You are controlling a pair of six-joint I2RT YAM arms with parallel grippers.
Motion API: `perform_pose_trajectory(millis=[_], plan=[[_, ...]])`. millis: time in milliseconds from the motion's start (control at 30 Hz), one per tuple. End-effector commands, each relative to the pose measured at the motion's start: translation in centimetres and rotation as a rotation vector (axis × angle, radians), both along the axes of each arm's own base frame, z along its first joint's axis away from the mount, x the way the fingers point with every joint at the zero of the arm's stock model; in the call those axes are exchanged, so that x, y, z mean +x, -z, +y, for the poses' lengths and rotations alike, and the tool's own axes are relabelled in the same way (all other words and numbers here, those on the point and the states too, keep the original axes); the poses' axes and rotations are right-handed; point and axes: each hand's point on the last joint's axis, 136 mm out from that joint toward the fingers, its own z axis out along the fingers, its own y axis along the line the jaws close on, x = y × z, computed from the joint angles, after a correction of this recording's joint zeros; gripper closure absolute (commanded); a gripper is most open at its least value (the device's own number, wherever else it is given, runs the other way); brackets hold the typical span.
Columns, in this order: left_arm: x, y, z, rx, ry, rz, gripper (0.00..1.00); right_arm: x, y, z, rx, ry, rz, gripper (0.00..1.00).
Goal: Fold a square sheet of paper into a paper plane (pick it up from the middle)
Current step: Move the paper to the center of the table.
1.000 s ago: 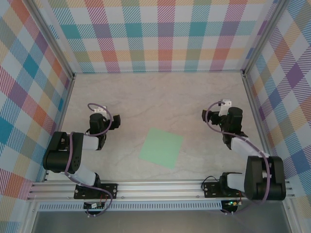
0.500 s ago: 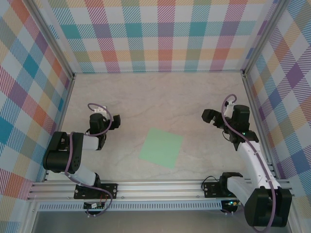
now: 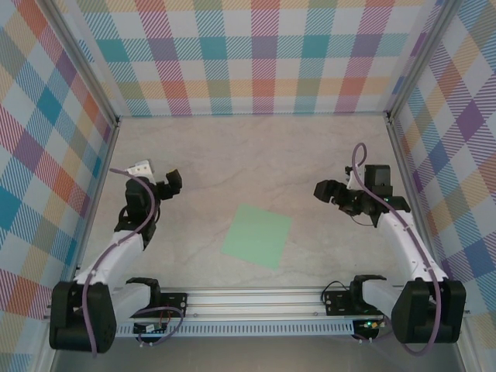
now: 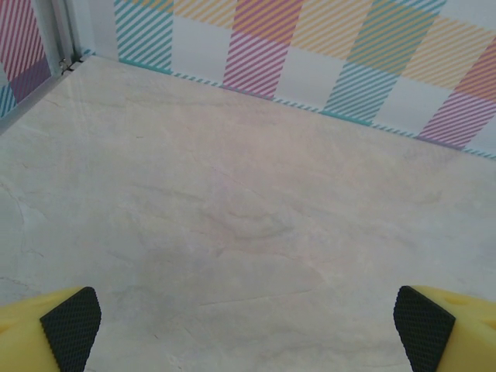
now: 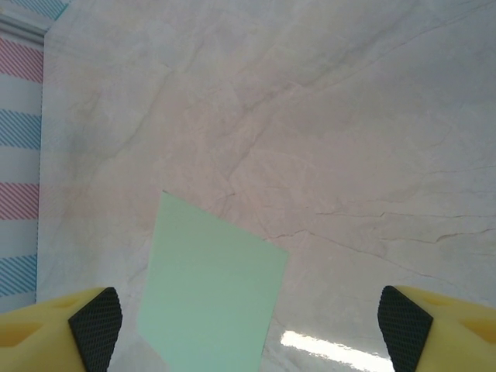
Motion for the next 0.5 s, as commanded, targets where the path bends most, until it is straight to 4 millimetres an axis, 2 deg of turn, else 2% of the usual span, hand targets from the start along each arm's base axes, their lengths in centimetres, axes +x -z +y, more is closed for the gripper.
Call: perform_pose_trajectory(millis=[0,67,133,167,267,333,467], plan=[[-2.4,1.8,-0.7,-0.113,-0.008,0.171,0.0,-0.6,-0.5,1.8,0.016,-0.073,0.052,0.14],[-3.0,1.7,-0.9,-0.182,-0.033,0.212,0.0,-0.3,0.1,3.1,-0.002,-0.108,0.079,0.17],[-4.0,2.4,-0.2,-0.282,-0.136,0.282,0.0,-0.4,0.7,5.3,-0.036,-0.168,0.117,0.19],[-4.2,2.6,-0.8,-0.313,-0.117,0.307,0.0,-0.7,1.0,6.4,-0.064,-0.2,0.14,0.2],[-4.9,3.5,-4.5,-0.426,0.051,0.412,0.0,-1.8,2.7,9.2,-0.168,-0.256,0.223,0.25],[-5.5,3.9,-6.5,-0.497,0.144,0.46,0.0,-3.2,3.9,10.9,-0.16,-0.257,0.256,0.26],[-7.1,4.8,-8.3,-0.556,0.219,0.539,0.0,-6.3,6.0,13.7,-0.121,-0.293,0.334,0.26]])
